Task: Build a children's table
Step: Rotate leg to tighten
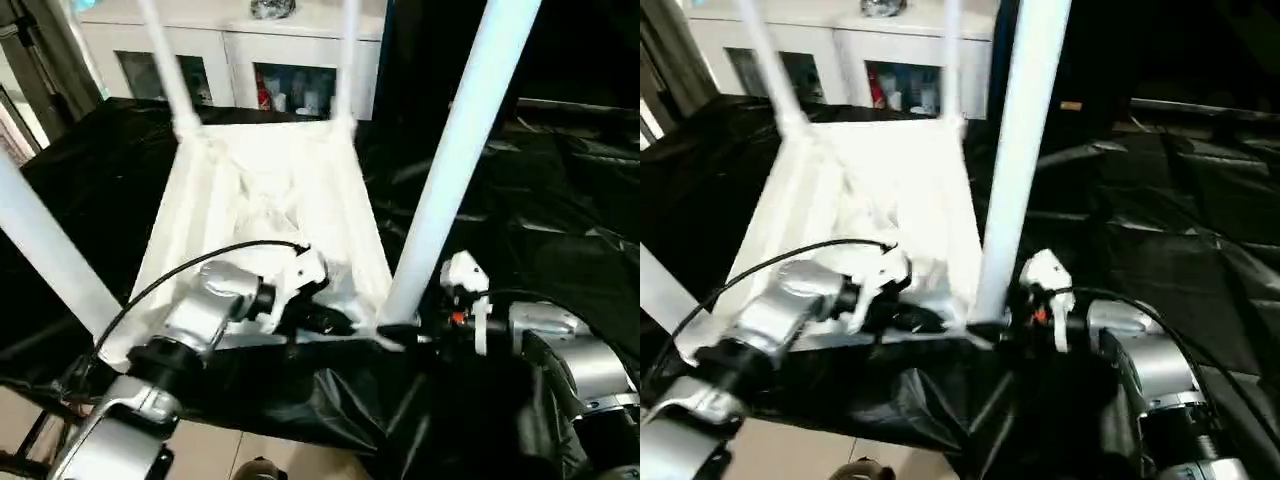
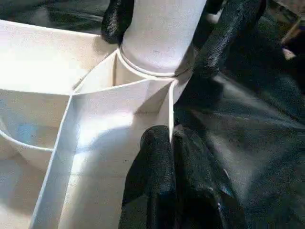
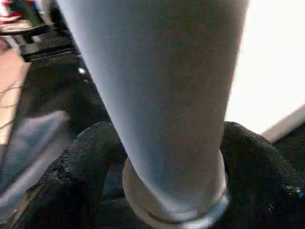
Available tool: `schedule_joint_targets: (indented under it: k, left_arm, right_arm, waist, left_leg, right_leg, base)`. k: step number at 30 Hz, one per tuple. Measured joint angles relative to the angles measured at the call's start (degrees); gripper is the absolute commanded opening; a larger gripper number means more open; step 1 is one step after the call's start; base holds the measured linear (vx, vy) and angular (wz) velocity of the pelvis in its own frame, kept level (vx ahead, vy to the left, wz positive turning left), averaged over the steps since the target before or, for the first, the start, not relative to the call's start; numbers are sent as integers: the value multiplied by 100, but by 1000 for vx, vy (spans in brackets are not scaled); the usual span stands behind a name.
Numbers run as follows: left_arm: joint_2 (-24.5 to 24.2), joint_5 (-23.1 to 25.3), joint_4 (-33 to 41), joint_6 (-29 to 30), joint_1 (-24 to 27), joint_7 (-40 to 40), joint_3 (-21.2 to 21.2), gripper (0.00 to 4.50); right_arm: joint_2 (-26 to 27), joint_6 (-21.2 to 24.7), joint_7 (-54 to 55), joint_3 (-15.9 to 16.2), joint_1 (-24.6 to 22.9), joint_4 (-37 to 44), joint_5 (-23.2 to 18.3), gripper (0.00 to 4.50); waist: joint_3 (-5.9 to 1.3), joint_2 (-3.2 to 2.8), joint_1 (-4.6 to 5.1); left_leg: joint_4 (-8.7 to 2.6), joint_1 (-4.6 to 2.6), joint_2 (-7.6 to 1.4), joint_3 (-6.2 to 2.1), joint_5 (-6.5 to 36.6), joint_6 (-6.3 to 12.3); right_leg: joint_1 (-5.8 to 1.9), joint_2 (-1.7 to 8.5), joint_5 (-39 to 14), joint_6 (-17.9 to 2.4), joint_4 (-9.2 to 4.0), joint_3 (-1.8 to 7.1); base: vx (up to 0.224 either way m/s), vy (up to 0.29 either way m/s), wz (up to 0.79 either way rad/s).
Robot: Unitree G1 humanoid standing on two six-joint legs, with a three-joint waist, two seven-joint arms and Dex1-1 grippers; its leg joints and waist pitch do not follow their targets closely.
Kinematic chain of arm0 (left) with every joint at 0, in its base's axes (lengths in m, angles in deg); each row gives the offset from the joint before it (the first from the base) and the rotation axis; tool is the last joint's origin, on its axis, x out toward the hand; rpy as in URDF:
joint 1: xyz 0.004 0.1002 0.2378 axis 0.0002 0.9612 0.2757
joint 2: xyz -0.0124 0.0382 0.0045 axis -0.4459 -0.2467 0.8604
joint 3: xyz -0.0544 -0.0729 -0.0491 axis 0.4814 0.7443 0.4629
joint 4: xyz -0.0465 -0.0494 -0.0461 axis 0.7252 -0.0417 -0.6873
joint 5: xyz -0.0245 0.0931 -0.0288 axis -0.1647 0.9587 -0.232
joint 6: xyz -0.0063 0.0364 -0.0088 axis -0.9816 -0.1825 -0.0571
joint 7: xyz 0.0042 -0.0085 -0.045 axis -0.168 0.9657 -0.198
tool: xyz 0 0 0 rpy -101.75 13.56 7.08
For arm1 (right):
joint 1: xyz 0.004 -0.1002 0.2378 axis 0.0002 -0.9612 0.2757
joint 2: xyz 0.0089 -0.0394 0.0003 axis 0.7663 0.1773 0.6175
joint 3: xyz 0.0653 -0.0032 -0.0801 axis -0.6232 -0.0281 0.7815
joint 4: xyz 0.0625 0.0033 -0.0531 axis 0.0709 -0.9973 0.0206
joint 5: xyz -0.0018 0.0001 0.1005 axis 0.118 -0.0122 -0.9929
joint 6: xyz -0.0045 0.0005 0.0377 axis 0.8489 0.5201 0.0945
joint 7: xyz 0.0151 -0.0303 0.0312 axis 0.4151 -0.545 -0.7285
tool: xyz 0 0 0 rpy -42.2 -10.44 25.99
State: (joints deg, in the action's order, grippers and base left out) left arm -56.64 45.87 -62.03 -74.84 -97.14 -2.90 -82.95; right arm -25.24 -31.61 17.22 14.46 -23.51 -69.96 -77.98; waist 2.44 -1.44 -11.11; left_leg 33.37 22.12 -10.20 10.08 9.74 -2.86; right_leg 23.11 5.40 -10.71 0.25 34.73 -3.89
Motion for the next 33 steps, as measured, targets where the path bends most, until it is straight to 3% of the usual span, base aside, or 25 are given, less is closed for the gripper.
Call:
schedule_joint_targets:
  k: [2,12,22,25,29,33]
  left_arm:
    - [-45,-12,82,57,29,-110,-38,0]
    - [-139,-28,291,175,127,-263,-72,0]
    - [5,-16,218,161,124,32,-40,0]
    - [148,29,-28,139,24,444,4,0]
    - [583,249,-522,78,-233,1415,164,0]
    - [940,392,-873,57,-400,2160,271,0]
  right_arm:
    - [-8,26,-120,54,14,27,-19,360]
    - [-112,152,-310,153,68,43,-27,265]
    - [-26,94,8,63,-42,156,41,245]
    - [225,86,565,-118,-45,33,181,242]
    - [806,87,1910,-473,140,-319,430,235]
    - [1306,82,3006,-703,257,-522,646,221]
  waist:
    - [1,2,-30]
    - [11,18,-32]
    - [10,18,-27]
    - [8,19,18]
    - [3,25,197]
    - [-3,27,291]
  left_leg:
    - [3,0,0,0,0,0]
    - [15,0,-1,-1,0,0]
    - [26,-7,-1,-1,-1,-1]
    - [26,-20,-1,-1,-2,-3]
    - [26,-29,0,-1,-4,-7]
    - [15,-66,2,-2,-4,-7]
  right_leg:
    - [1,0,0,0,4,0]
    - [0,1,0,0,15,2]
    - [-4,2,1,-1,25,4]
    - [-7,1,0,4,27,7]
    - [-8,0,8,8,27,8]
    - [-39,-1,7,10,23,8]
  base:
    - [0,0,0]
    - [0,0,0]
    - [0,0,0]
    - [0,0,0]
    - [0,0,0]
    - [0,0,0]
